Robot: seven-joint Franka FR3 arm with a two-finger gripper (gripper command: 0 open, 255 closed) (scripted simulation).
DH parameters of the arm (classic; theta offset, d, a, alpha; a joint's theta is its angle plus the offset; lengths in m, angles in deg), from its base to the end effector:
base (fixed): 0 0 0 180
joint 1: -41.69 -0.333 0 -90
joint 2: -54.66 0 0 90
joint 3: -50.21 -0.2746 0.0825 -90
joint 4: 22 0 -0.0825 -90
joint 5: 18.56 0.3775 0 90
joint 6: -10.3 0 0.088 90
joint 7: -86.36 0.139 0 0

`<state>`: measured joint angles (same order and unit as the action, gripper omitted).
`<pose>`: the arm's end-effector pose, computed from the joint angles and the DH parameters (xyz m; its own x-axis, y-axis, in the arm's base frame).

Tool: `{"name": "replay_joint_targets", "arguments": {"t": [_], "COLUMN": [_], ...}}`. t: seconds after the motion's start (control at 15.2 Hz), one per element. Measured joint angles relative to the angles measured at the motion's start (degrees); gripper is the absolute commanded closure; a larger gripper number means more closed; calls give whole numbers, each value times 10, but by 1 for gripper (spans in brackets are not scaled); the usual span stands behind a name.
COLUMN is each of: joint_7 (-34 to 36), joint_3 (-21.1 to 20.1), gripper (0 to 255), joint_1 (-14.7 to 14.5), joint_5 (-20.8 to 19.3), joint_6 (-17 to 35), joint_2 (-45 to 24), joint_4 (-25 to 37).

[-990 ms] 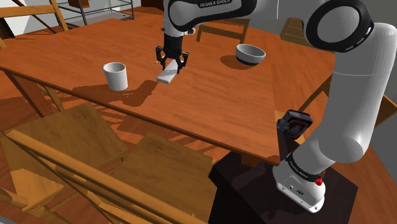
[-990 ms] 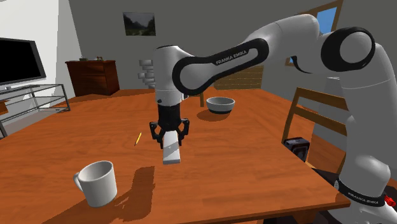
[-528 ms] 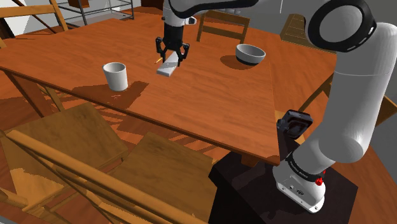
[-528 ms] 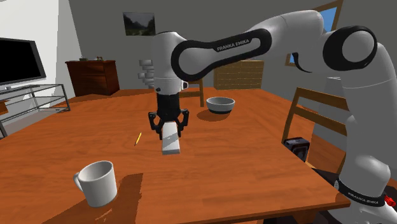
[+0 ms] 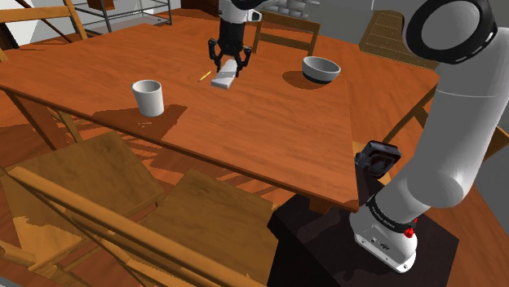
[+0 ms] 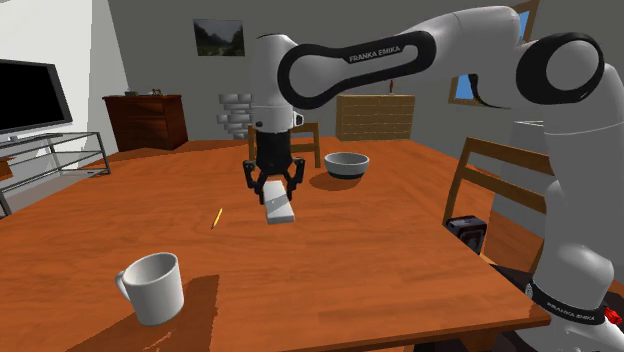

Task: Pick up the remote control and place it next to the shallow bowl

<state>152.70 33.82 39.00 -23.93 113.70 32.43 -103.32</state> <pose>0.6276 0.1821 0.4167 0.6789 -0.7342 -0.0090 -0.7342 -0.6787 -0.0181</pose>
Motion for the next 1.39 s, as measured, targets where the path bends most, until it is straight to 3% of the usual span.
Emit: {"name": "replay_joint_targets", "arguments": {"t": [0.53,1.39], "joint_7": [-97,-270], "joint_3": [25,91], "gripper": [255,255], "joint_1": [75,179], "joint_5": [30,56], "joint_6": [39,54], "joint_2": [87,152], "joint_4": [-123,-203]}}
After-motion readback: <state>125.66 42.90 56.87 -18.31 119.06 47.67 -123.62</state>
